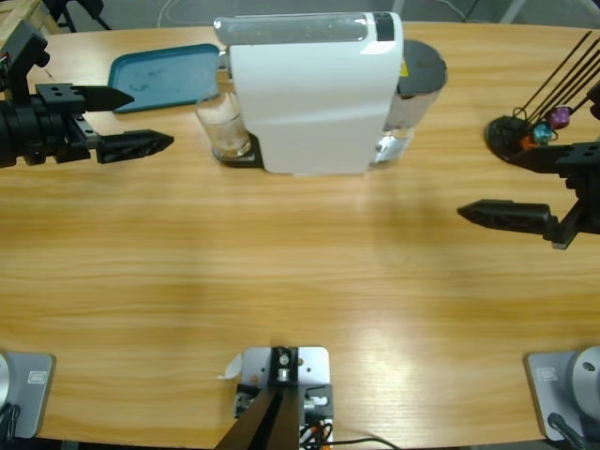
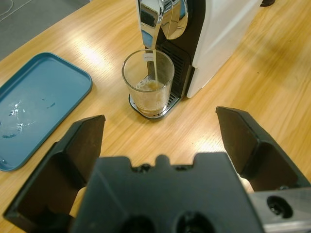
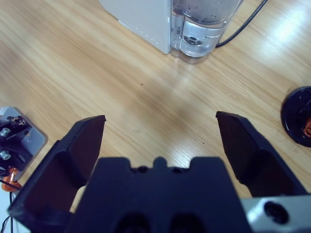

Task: Pour coffee

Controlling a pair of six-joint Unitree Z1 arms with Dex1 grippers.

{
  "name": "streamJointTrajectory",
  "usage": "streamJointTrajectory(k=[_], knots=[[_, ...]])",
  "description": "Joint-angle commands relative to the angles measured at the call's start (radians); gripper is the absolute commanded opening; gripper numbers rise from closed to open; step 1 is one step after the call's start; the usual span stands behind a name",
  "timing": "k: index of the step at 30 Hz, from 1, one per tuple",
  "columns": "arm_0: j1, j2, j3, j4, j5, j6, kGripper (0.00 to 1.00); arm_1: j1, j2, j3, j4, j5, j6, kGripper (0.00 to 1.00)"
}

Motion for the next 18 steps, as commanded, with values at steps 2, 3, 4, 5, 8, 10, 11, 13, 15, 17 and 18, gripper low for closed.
streamJointTrajectory(k=[2, 3, 4, 5, 8, 10, 11, 13, 15, 17, 18], knots=[[-0.007, 0.02, 0.035, -0.007, 0.014, -0.01, 1.0, 0.007, 0.035, 0.03, -0.007, -0.009, 0.003, 1.0], [-0.007, 0.019, 0.037, -0.007, 0.014, -0.01, 1.0, 0.007, 0.035, 0.03, -0.007, -0.009, 0.003, 1.0], [-0.007, 0.02, 0.04, -0.007, 0.014, -0.01, 1.0, 0.007, 0.036, 0.03, -0.007, -0.01, 0.003, 1.0], [-0.007, 0.02, 0.041, -0.007, 0.014, -0.01, 1.0, 0.007, 0.038, 0.03, -0.007, -0.01, 0.003, 1.0], [-0.007, 0.02, 0.04, -0.007, 0.014, -0.01, 1.0, 0.007, 0.039, 0.03, -0.007, -0.012, 0.003, 1.0], [-0.007, 0.02, 0.039, -0.007, 0.014, -0.01, 1.0, 0.007, 0.04, 0.03, -0.007, -0.012, 0.003, 1.0], [-0.007, 0.02, 0.039, -0.007, 0.014, -0.01, 1.0, 0.008, 0.04, 0.03, -0.007, -0.012, 0.003, 1.0], [-0.007, 0.021, 0.039, -0.007, 0.014, -0.01, 1.0, 0.007, 0.039, 0.03, -0.007, -0.012, 0.003, 1.0], [-0.007, 0.026, 0.039, -0.007, 0.014, -0.01, 1.0, 0.007, 0.038, 0.03, -0.007, -0.012, 0.003, 1.0], [-0.007, 0.028, 0.039, -0.007, 0.014, -0.01, 1.0, 0.007, 0.038, 0.03, -0.007, -0.012, 0.003, 1.0], [-0.007, 0.029, 0.039, -0.007, 0.014, -0.01, 1.0, 0.007, 0.038, 0.03, -0.007, -0.012, 0.003, 1.0]])
